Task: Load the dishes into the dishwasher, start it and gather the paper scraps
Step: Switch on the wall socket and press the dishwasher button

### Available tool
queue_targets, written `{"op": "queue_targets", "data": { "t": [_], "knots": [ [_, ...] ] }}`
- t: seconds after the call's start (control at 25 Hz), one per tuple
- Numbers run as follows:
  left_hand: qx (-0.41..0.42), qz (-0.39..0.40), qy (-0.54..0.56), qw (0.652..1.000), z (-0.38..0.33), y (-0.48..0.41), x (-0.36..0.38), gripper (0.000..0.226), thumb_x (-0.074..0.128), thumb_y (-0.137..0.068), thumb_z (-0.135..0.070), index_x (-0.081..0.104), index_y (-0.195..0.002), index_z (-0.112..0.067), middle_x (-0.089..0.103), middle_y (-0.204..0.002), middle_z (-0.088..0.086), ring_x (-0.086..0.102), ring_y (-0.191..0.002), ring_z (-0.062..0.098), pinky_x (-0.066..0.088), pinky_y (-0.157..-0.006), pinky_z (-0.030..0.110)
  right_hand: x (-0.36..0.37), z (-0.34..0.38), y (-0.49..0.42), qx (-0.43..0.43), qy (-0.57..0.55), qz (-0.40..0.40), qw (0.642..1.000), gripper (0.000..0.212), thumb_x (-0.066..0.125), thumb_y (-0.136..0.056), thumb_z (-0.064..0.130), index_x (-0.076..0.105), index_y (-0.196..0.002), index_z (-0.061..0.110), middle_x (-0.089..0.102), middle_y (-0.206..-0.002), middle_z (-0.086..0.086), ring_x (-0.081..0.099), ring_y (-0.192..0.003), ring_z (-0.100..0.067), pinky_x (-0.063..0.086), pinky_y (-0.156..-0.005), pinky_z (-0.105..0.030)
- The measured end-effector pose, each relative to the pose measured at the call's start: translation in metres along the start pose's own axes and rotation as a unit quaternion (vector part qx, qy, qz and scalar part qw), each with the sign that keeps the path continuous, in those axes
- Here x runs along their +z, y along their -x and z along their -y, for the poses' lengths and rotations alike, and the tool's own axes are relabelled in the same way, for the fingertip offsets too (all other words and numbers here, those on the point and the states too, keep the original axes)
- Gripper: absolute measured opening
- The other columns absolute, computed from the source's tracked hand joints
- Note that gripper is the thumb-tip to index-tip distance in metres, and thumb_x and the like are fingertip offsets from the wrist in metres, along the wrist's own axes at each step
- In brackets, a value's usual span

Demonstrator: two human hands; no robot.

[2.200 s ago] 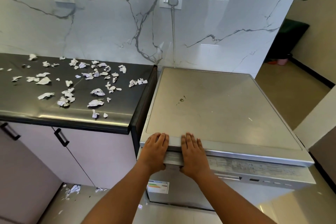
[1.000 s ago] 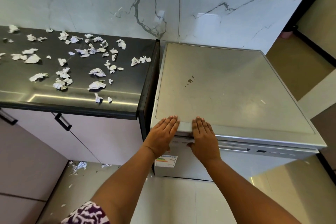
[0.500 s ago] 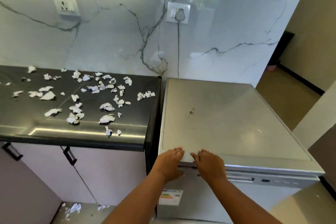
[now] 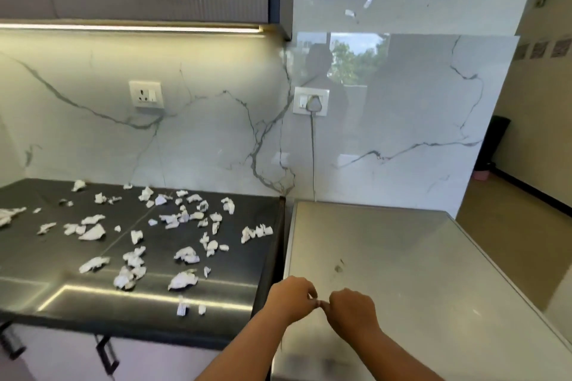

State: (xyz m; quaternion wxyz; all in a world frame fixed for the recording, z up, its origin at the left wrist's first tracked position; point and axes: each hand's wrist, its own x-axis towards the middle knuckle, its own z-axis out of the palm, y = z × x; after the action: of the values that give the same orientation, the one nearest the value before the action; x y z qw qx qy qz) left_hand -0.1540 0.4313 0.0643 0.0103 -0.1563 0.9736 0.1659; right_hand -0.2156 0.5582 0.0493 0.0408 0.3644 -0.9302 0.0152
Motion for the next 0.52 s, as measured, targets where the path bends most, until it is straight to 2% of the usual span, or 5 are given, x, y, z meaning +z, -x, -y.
{"op": "queue_targets", "data": {
  "t": [0.08,0.16,0.28,0.4,0.52],
  "knots": [
    [-0.015,-0.063,0.004,0.998,0.004,-0.030,-0.031,0.037,0.053,-0.088,-0.045,0.060,-0.121,-0.027,0.065,-0.117,-0.006,0.058,-0.110,0.014,0.046,-0.093,0.031,-0.022,-0.004,-0.039,-0.003,-0.014,-0.043,0.999,0.047,0.037,-0.095,0.049,0.065,-0.101,0.013,0.067,-0.099,-0.006,0.064,-0.091,-0.025,0.041,-0.068,-0.029],
    [-0.022,-0.131,-0.014,0.991,0.006,-0.062,-0.067,0.039,0.052,-0.090,-0.041,0.054,-0.126,-0.027,0.062,-0.122,-0.003,0.055,-0.115,0.017,0.043,-0.095,0.031,-0.050,-0.010,-0.080,-0.015,-0.021,-0.093,0.995,0.043,0.038,-0.095,0.046,0.065,-0.102,0.014,0.067,-0.102,-0.006,0.064,-0.093,-0.025,0.042,-0.069,-0.029],
    [-0.022,-0.232,-0.029,0.972,0.004,-0.100,-0.125,0.039,0.048,-0.091,-0.034,0.051,-0.129,-0.025,0.061,-0.123,0.002,0.054,-0.115,0.020,0.044,-0.094,0.033,-0.092,-0.018,-0.132,-0.036,-0.051,-0.155,0.986,0.036,0.039,-0.095,0.041,0.065,-0.096,0.016,0.068,-0.097,-0.003,0.064,-0.088,-0.021,0.038,-0.064,-0.025],
    [-0.005,-0.329,-0.036,0.944,0.004,-0.133,-0.173,0.046,0.046,-0.093,-0.032,0.041,-0.139,-0.024,0.057,-0.130,0.001,0.048,-0.123,0.018,0.041,-0.098,0.030,-0.124,-0.023,-0.169,-0.049,-0.102,-0.225,0.968,0.034,0.038,-0.095,0.041,0.065,-0.092,0.021,0.068,-0.089,0.004,0.063,-0.078,-0.011,0.032,-0.055,-0.016],
    [0.023,-0.384,-0.097,0.918,0.007,-0.169,-0.216,0.054,0.048,-0.093,-0.033,0.033,-0.143,-0.019,0.044,-0.142,0.000,0.038,-0.131,0.020,0.036,-0.104,0.030,-0.144,-0.025,-0.193,-0.039,-0.134,-0.262,0.955,0.034,0.037,-0.095,0.042,0.064,-0.099,0.022,0.069,-0.092,0.004,0.063,-0.080,-0.008,0.041,-0.064,-0.017]
  ]
}}
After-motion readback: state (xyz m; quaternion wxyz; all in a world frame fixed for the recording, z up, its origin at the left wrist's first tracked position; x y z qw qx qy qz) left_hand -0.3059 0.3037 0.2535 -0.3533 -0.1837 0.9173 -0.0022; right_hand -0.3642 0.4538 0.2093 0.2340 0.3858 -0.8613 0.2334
